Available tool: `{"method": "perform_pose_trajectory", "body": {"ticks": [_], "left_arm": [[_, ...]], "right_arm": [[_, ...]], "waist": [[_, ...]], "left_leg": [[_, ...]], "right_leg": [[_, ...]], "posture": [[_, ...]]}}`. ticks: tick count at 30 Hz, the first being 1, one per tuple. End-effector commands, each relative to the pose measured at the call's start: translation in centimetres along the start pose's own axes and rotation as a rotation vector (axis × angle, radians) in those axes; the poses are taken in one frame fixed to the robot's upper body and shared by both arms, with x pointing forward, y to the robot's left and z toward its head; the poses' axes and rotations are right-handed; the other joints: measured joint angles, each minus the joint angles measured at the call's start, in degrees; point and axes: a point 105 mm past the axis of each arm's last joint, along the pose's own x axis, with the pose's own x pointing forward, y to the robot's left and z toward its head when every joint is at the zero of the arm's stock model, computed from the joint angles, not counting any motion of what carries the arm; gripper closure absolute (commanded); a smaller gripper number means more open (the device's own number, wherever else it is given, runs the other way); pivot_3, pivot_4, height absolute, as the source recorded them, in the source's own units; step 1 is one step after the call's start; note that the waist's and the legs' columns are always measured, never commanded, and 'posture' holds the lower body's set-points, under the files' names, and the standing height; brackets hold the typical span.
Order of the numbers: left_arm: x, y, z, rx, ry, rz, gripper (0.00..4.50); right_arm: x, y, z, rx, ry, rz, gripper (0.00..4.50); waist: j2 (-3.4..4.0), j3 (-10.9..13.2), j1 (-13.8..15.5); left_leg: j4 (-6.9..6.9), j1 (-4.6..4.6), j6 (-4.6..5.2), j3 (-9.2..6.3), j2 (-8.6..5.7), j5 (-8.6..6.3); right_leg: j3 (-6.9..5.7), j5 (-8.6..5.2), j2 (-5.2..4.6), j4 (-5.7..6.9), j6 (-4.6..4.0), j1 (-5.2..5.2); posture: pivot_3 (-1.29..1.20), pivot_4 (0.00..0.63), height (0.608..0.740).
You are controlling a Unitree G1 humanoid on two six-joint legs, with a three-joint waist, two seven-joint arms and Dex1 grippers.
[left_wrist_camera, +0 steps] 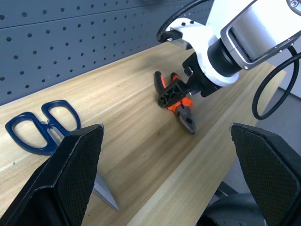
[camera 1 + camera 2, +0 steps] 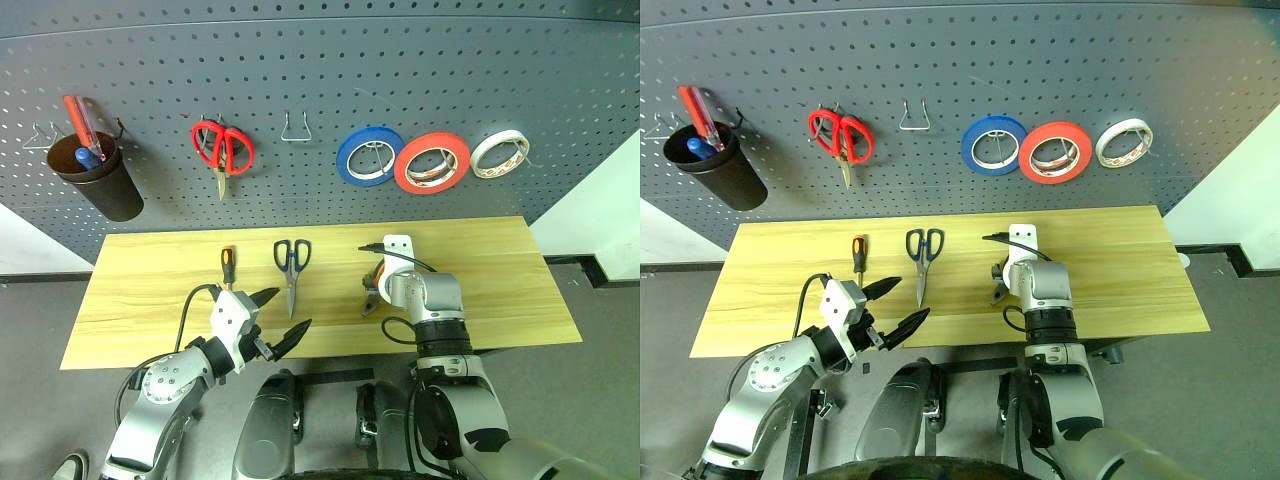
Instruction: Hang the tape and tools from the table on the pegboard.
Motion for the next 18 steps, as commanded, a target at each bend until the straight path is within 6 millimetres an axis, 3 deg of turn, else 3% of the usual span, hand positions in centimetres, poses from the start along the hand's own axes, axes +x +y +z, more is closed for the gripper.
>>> {"method": "perform_pose_trajectory", "body": {"ticks": [1, 5, 6, 8, 13, 18], "left_arm": [[-0.15, -0.07, 1.00, 0.024, -0.031, 0.000, 0.00], [-0.15, 0.08, 1.02, 0.027, -0.031, 0.002, 0.00], [-0.15, 0.11, 1.01, 0.027, -0.031, 0.003, 0.00], [-0.16, 0.15, 1.01, 0.028, -0.031, 0.004, 0.00], [-0.14, 0.42, 1.08, 0.034, -0.033, 0.010, 0.00], [-0.10, 0.50, 1.15, 0.037, -0.035, 0.012, 0.00]], "right_arm": [[0.05, -0.34, 0.04, 0.003, -0.002, -0.007, 0.02], [0.00, -0.32, 0.10, 0.006, -0.004, -0.005, 0.02], [-0.02, -0.33, 0.06, 0.008, -0.003, -0.004, 0.19], [-0.04, -0.35, -0.02, 0.009, -0.002, -0.003, 0.58], [-0.05, -0.39, 0.01, 0.010, -0.003, -0.003, 2.16], [-0.13, -0.28, 0.31, 0.005, -0.016, 0.003, 2.23]], "waist": [[0.00, 0.0, 0.0], [0.01, 0.0, 0.0], [0.01, 0.0, 0.0], [0.01, 0.0, 0.0], [0.01, 0.0, 0.0], [0.01, 0.0, 0.0]], "left_leg": [[0.00, 0.00, 0.00, 0.00, 0.00, 0.00], [0.00, -0.02, 0.00, 0.00, -0.01, 0.00], [0.00, -0.02, 0.00, 0.00, -0.01, 0.00], [0.00, -0.03, 0.00, 0.00, -0.01, 0.00], [0.00, -0.06, 0.00, 0.00, -0.02, 0.00], [0.00, -0.11, 0.00, 0.00, -0.03, 0.00]], "right_leg": [[0.00, 0.00, 0.00, 0.00, 0.00, 0.00], [0.00, 0.00, -0.01, 0.00, 0.00, -0.02], [0.00, 0.00, -0.01, 0.00, 0.00, -0.02], [0.00, 0.00, -0.01, 0.00, 0.01, -0.03], [0.00, -0.01, -0.03, 0.00, 0.01, -0.06], [-0.01, -0.01, -0.03, 0.00, 0.01, -0.10]], "posture": [[0.33, 0.240, 0.657], [0.33, 0.239, 0.657], [0.33, 0.239, 0.657], [0.33, 0.238, 0.657], [0.33, 0.233, 0.657], [0.33, 0.228, 0.657]]}}
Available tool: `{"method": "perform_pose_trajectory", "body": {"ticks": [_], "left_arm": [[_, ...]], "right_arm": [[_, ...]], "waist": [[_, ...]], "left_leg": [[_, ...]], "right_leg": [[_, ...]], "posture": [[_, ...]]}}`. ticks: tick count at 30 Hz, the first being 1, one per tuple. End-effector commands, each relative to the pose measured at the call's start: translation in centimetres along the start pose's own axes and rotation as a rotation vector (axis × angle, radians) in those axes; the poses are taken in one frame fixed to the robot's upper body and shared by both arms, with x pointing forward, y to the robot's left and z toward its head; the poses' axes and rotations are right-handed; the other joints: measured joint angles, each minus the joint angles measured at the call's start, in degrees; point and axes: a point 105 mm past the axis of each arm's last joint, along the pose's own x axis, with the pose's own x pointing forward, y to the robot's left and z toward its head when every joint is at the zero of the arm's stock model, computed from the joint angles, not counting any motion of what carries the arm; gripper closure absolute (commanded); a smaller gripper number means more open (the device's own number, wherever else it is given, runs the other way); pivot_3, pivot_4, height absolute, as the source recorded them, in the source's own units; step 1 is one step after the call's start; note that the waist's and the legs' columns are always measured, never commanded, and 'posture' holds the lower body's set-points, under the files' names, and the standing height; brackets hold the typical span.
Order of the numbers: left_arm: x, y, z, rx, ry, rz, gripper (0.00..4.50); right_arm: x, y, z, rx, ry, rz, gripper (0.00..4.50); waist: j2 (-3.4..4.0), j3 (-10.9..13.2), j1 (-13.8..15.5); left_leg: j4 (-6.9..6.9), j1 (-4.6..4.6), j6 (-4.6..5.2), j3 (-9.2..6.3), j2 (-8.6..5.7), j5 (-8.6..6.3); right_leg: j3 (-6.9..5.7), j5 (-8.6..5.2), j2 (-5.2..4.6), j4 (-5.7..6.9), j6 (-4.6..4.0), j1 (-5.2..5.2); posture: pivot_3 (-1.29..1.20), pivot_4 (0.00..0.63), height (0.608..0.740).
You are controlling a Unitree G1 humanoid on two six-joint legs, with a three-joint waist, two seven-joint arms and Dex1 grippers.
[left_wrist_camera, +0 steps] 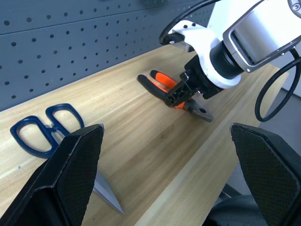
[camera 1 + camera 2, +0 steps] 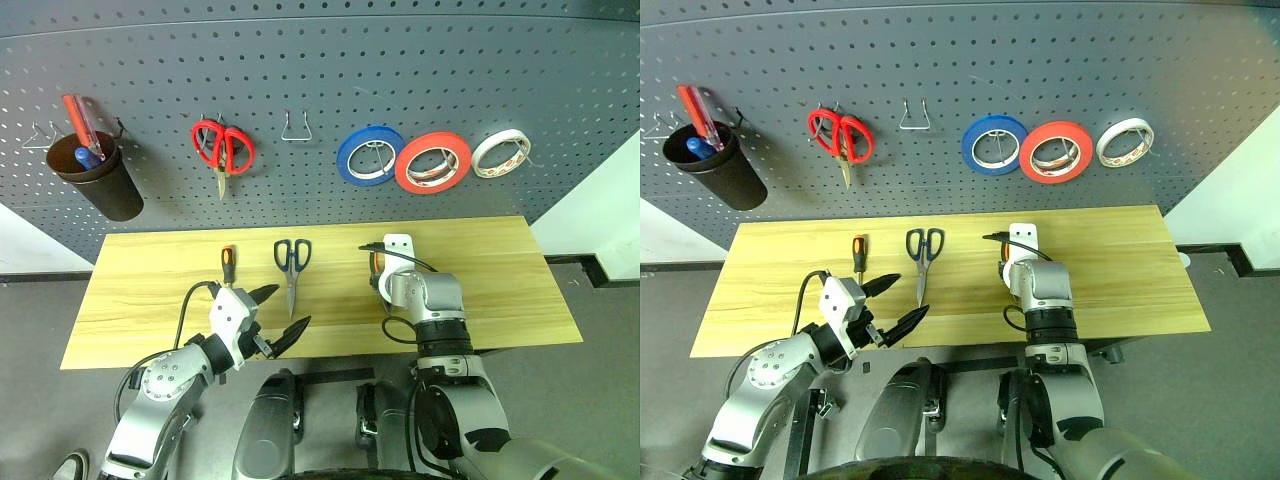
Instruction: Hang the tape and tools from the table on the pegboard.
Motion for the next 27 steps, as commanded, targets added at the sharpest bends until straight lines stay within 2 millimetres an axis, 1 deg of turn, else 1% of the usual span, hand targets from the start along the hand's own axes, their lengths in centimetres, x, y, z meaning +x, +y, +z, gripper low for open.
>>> {"method": "perform_pose_trajectory", "body": {"ticks": [1, 6, 9, 12, 16, 22, 27], "left_arm": [[-0.2, 0.3, 0.8, 0.025, -0.027, 0.010, 0.00], [-0.1, 0.4, 1.0, 0.027, -0.035, 0.010, 0.00], [-0.1, 0.7, 1.2, 0.028, -0.048, 0.015, 0.00], [0.0, 1.0, 1.5, 0.033, -0.060, 0.020, 0.00], [0.0, 1.5, 2.0, 0.035, -0.083, 0.028, 0.00], [0.1, 1.9, 2.9, 0.022, -0.142, 0.012, 0.00], [0.3, 2.0, 2.9, 0.029, -0.154, -0.014, 0.00]], "right_arm": [[-0.1, -0.2, 0.2, 0.002, -0.015, 0.002, 2.23], [-0.4, 0.2, 0.8, -0.014, -0.057, 0.025, 2.23], [-0.9, 0.5, 1.1, -0.028, -0.090, 0.055, 2.23], [-1.9, 0.5, 1.7, -0.036, -0.131, 0.079, 2.23], [-3.4, 0.5, 2.1, -0.048, -0.161, 0.111, 2.23], [-5.3, -0.3, 2.4, -0.060, -0.192, 0.127, 2.23], [-6.8, -0.7, 3.0, -0.080, -0.232, 0.163, 2.23]], "waist": [[0.00, 0.0, 0.0], [0.00, 0.0, 0.0], [-0.02, 0.0, 0.0], [-0.02, 0.0, 0.1], [-0.02, 0.0, 0.2], [-0.04, 0.0, 0.3], [-0.08, -0.1, 0.3]], "left_leg": [[0.00, -0.01, 0.00, 0.00, 0.00, 0.00], [0.00, -0.11, 0.00, 0.00, 0.00, 0.00], [0.00, -0.35, 0.01, 0.00, -0.01, 0.01], [0.00, -0.65, 0.00, 0.01, -0.04, 0.03], [0.00, -0.68, -0.01, 0.04, -0.06, 0.03], [0.00, -0.68, -0.03, 0.04, -0.06, 0.04], [0.00, -0.67, -0.05, 0.11, -0.11, 0.06]], "right_leg": [[0.00, 0.00, 0.00, 0.00, 0.00, 0.00], [0.00, 0.00, 0.01, 0.00, 0.00, -0.09], [0.00, 0.00, 0.03, 0.01, 0.00, -0.31], [0.00, 0.01, 0.05, 0.01, 0.01, -0.56], [0.00, -0.03, 0.05, 0.00, 0.09, -0.56], [-0.02, -0.04, 0.04, 0.00, 0.11, -0.55], [-0.02, -0.02, 0.04, 0.00, 0.11, -0.54]], "posture": [[0.33, 0.228, 0.657], [0.34, 0.222, 0.657], [0.34, 0.215, 0.657], [0.34, 0.208, 0.657], [0.33, 0.201, 0.657], [0.32, 0.186, 0.657], [0.31, 0.171, 0.657]]}}
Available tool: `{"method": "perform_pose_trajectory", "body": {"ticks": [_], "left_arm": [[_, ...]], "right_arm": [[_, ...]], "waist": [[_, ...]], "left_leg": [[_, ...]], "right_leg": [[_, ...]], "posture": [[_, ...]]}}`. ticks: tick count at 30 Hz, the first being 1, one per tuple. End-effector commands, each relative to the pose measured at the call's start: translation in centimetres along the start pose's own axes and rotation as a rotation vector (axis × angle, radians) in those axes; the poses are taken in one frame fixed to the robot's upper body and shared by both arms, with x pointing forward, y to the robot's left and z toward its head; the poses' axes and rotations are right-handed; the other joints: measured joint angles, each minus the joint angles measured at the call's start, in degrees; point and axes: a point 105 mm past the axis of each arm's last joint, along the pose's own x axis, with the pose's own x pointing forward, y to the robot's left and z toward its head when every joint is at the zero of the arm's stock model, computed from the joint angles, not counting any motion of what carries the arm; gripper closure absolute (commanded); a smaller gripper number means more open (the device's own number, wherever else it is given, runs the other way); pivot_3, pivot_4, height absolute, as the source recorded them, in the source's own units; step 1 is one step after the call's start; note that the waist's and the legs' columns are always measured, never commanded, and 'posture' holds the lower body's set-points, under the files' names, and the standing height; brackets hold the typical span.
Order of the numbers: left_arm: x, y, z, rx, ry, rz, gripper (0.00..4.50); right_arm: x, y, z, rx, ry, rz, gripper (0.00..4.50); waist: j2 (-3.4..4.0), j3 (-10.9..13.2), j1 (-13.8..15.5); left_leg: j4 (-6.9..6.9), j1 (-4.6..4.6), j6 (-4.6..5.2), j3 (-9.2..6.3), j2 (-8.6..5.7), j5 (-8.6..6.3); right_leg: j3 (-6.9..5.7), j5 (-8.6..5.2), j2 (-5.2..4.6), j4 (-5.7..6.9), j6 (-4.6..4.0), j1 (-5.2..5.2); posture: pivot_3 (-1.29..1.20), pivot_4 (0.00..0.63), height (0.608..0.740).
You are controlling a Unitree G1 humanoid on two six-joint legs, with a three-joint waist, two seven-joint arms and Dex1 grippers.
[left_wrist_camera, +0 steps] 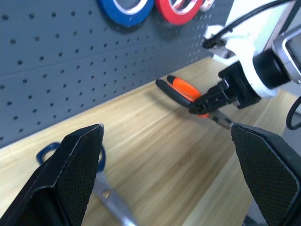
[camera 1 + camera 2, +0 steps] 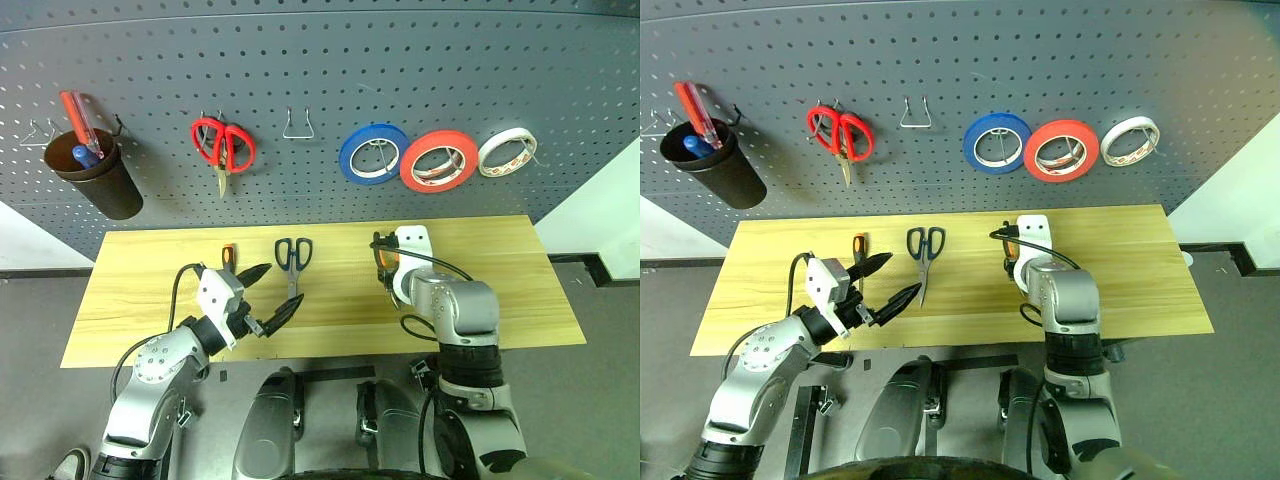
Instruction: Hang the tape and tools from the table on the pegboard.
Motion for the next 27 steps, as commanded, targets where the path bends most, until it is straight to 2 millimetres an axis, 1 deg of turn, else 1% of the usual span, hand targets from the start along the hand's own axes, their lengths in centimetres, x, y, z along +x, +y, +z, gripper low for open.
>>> {"method": "perform_pose_trajectory", "body": {"ticks": [1, 6, 9, 16, 19, 23, 27], "left_arm": [[0.0, 0.1, 0.8, 0.017, -0.052, -0.016, 0.00], [0.3, 0.5, 1.3, 0.039, -0.095, -0.015, 0.00], [0.5, 0.7, 2.1, 0.060, -0.152, 0.002, 0.00], [0.2, 1.3, 2.4, 0.080, -0.205, 0.031, 0.00], [0.3, 1.6, 2.4, 0.086, -0.227, 0.045, 0.00], [0.4, 1.8, 2.2, 0.086, -0.237, 0.049, 0.00], [0.4, 2.2, 2.2, 0.074, -0.261, 0.064, 0.00]], "right_arm": [[-1.7, 0.5, 2.1, -0.024, -0.105, 0.056, 2.23], [-3.2, 0.6, 3.2, -0.048, -0.163, 0.111, 2.23], [-4.1, 0.2, 3.7, -0.065, -0.195, 0.138, 2.23], [-5.8, -0.6, 4.0, -0.123, -0.240, 0.205, 2.23], [-6.8, -0.3, 4.4, -0.155, -0.281, 0.267, 2.23], [-8.0, 0.4, 5.6, -0.176, -0.354, 0.336, 2.23], [-9.0, 1.2, 6.3, -0.188, -0.409, 0.396, 2.23]], "waist": [[-0.01, 0.0, 0.0], [-0.11, -0.1, 0.0], [-0.23, -0.2, 0.0], [-0.49, -0.4, 0.1], [-0.58, -0.7, 0.1], [-0.77, -1.4, 0.0], [-0.77, -2.0, 0.1]], "left_leg": [[0.00, 0.00, -0.02, 0.03, -0.01, 0.01], [0.00, 0.00, -0.18, 0.05, -0.06, 0.10], [0.00, 0.00, -0.24, 0.06, -0.07, 0.14], [0.03, 0.02, -0.27, 0.05, -0.10, 0.16], [0.05, 0.03, -0.26, 0.02, -0.11, 0.16], [0.05, 0.08, -0.20, -0.03, -0.12, 0.13], [0.08, 0.23, -0.10, -0.08, -0.11, 0.07]], "right_leg": [[0.00, 0.00, 0.01, 0.00, 0.00, 0.00], [-0.01, 0.13, 0.04, 0.00, -0.19, 0.01], [-0.01, 0.14, 0.04, 0.00, -0.18, 0.04], [-0.02, 0.21, 0.04, -0.01, -0.06, 0.10], [-0.03, 0.23, 0.04, -0.01, -0.06, 0.13], [-0.08, 0.24, 0.07, 0.00, -0.05, 0.20], [-0.12, 0.24, 0.09, -0.01, -0.05, 0.41]], "posture": [[0.31, 0.166, 0.657], [0.30, 0.152, 0.657], [0.30, 0.145, 0.657], [0.29, 0.130, 0.657], [0.29, 0.120, 0.657], [0.29, 0.106, 0.657], [0.29, 0.098, 0.657]]}}
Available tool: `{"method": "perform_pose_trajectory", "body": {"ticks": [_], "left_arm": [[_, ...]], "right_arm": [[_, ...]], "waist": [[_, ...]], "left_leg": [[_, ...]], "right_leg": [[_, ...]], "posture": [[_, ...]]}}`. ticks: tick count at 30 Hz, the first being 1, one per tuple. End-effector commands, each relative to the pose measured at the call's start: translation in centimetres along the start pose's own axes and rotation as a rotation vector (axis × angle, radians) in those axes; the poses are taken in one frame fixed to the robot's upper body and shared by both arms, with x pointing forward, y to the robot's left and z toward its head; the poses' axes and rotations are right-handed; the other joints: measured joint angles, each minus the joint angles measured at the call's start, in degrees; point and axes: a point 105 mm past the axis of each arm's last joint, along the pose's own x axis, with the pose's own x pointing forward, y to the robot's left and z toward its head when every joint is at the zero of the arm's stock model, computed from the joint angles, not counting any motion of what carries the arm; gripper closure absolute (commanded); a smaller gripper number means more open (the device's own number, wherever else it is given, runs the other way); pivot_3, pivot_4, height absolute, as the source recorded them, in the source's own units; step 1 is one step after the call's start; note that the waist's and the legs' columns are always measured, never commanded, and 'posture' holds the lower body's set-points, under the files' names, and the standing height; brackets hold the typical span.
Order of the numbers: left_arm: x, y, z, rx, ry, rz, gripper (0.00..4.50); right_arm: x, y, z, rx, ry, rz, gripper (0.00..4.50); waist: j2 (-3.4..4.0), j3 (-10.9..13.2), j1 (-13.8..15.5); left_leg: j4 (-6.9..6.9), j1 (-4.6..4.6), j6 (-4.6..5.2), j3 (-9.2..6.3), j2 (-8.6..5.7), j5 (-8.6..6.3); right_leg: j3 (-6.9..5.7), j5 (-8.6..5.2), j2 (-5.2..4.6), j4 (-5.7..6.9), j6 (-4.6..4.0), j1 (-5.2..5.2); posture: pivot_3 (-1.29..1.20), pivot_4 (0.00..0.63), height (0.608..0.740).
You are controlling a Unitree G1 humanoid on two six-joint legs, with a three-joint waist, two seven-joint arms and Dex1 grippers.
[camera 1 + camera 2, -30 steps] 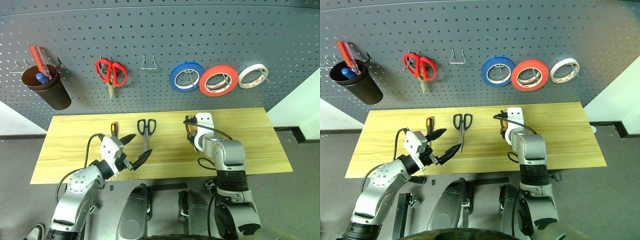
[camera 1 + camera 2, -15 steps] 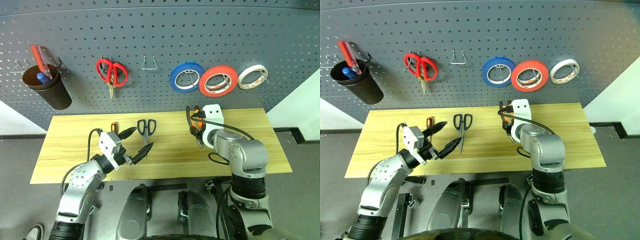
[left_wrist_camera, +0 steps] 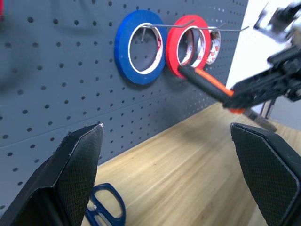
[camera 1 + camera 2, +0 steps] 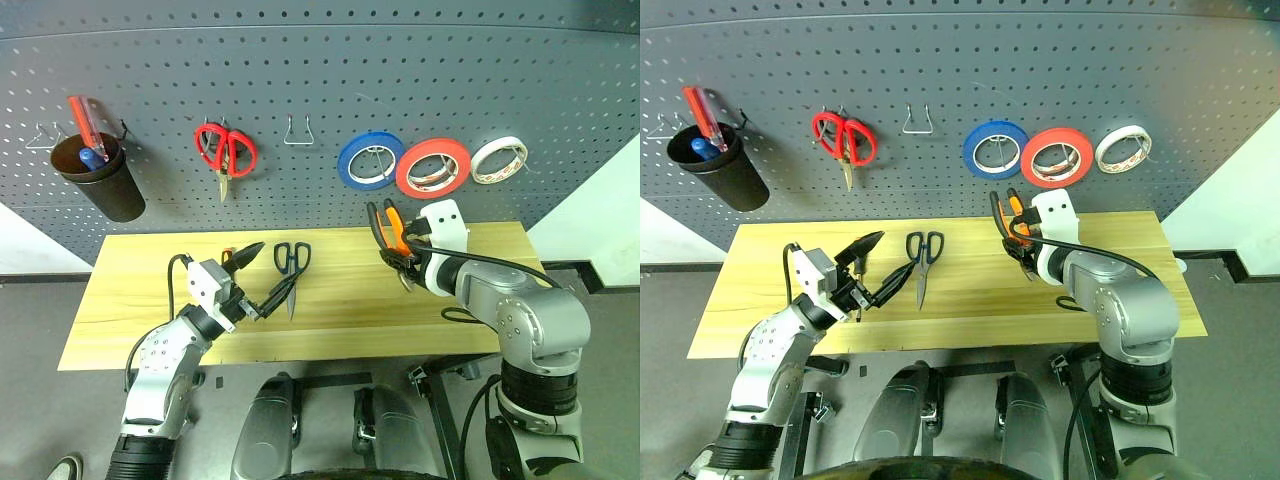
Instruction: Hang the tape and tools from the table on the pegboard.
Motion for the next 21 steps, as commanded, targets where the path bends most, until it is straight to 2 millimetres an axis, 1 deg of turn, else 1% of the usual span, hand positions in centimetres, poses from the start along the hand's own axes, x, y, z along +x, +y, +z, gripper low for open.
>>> {"method": "perform_pose_trajectory", "body": {"ticks": [1, 4, 7, 12, 16, 21], "left_arm": [[0.0, 0.6, 1.1, 0.022, -0.059, 0.015, 0.00], [-0.1, 0.9, 1.1, 0.023, -0.079, 0.027, 0.00], [0.0, 1.3, 1.1, 0.026, -0.093, 0.039, 0.00], [0.1, 1.7, 1.0, 0.027, -0.105, 0.045, 0.00], [0.5, 2.0, 1.3, 0.030, -0.128, 0.052, 0.00], [0.9, 2.3, 1.5, 0.031, -0.153, 0.067, 0.00]], "right_arm": [[-1.2, 1.1, 2.8, -0.055, -0.134, 0.054, 2.23], [-1.8, 1.8, 3.6, -0.067, -0.176, 0.104, 2.23], [-2.5, 2.5, 4.3, -0.077, -0.215, 0.156, 2.23], [-3.5, 3.9, 6.0, -0.084, -0.303, 0.258, 2.23], [-4.4, 5.2, 8.4, -0.082, -0.414, 0.332, 2.23], [-4.8, 6.3, 11.1, -0.086, -0.526, 0.382, 2.23]], "waist": [[0.01, -0.1, 0.0], [0.01, -0.2, 0.1], [-0.09, -0.8, 0.1], [-0.06, -1.5, 0.1], [-0.10, -2.0, 0.1], [-0.20, -2.8, 0.2]], "left_leg": [[0.00, 0.13, 0.03, -0.03, 0.00, -0.02], [0.00, 0.67, 0.06, -0.10, 0.01, -0.04], [0.00, 0.73, 0.05, -0.13, 0.02, -0.04], [0.00, 0.76, 0.05, -0.15, 0.01, -0.03], [0.02, 0.82, 0.05, -0.15, 0.01, -0.03], [0.03, 0.90, 0.05, -0.18, 0.01, -0.03]], "right_leg": [[-0.03, -0.01, 0.00, -0.02, -0.01, 0.15], [-0.13, -0.10, -0.01, -0.11, -0.17, 0.79], [-0.14, -0.08, -0.02, -0.10, -0.21, 0.84], [-0.15, -0.07, -0.01, -0.06, -0.21, 0.86], [-0.17, -0.06, -0.01, -0.05, -0.21, 0.94], [-0.21, -0.05, -0.01, -0.06, -0.22, 1.06]], "posture": [[0.29, 0.096, 0.657], [0.29, 0.089, 0.657], [0.29, 0.082, 0.657], [0.28, 0.073, 0.657], [0.29, 0.066, 0.657], [0.29, 0.057, 0.657]]}}
